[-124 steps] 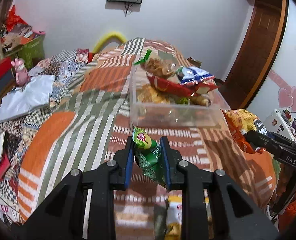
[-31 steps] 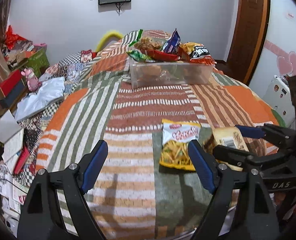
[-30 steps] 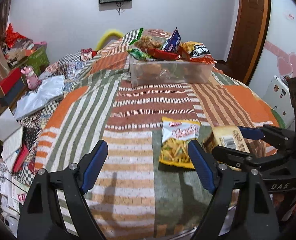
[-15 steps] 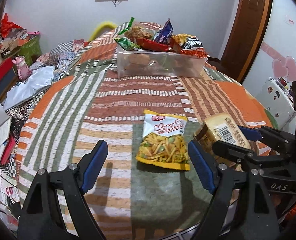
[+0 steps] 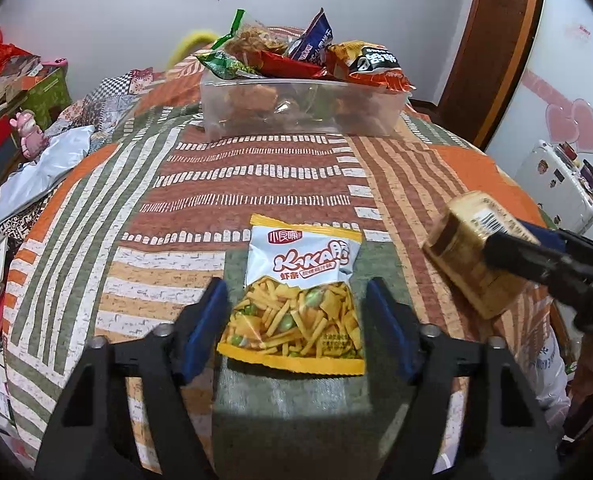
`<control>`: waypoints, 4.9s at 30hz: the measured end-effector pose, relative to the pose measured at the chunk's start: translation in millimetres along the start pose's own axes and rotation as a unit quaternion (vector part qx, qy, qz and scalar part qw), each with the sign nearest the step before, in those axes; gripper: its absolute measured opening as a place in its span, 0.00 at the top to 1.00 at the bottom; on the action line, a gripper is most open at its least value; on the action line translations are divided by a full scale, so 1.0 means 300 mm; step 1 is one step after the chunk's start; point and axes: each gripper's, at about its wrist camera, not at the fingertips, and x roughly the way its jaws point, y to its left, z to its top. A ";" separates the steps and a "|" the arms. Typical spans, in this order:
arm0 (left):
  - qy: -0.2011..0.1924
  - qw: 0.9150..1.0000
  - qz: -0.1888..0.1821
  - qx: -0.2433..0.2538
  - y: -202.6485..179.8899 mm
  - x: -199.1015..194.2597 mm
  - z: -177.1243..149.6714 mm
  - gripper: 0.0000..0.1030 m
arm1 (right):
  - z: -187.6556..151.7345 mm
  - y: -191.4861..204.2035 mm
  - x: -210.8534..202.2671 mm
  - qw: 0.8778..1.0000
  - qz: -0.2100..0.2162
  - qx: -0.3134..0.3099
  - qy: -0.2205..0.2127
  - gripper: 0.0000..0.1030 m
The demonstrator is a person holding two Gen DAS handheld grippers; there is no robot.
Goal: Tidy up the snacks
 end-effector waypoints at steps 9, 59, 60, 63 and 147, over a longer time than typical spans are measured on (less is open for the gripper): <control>-0.003 1.000 -0.016 -0.006 0.009 0.011 0.006 0.47 | 0.034 -0.023 0.008 1.000 0.000 0.005 -0.008 0.48; -0.059 0.998 -0.009 -0.031 0.083 -0.007 0.248 0.49 | 0.144 0.003 0.156 0.998 0.019 -0.064 0.021 0.46; -0.064 0.997 -0.009 -0.029 0.085 -0.007 0.271 0.49 | 0.163 0.002 0.156 0.998 0.018 -0.062 0.015 0.47; -0.078 0.997 -0.004 -0.026 0.090 -0.001 0.340 0.49 | 0.239 -0.004 0.161 0.998 0.014 -0.055 -0.008 0.49; -0.297 0.953 0.047 0.019 -0.060 -0.484 0.416 0.00 | 0.416 0.045 -0.296 0.964 -0.041 -0.084 -0.248 0.00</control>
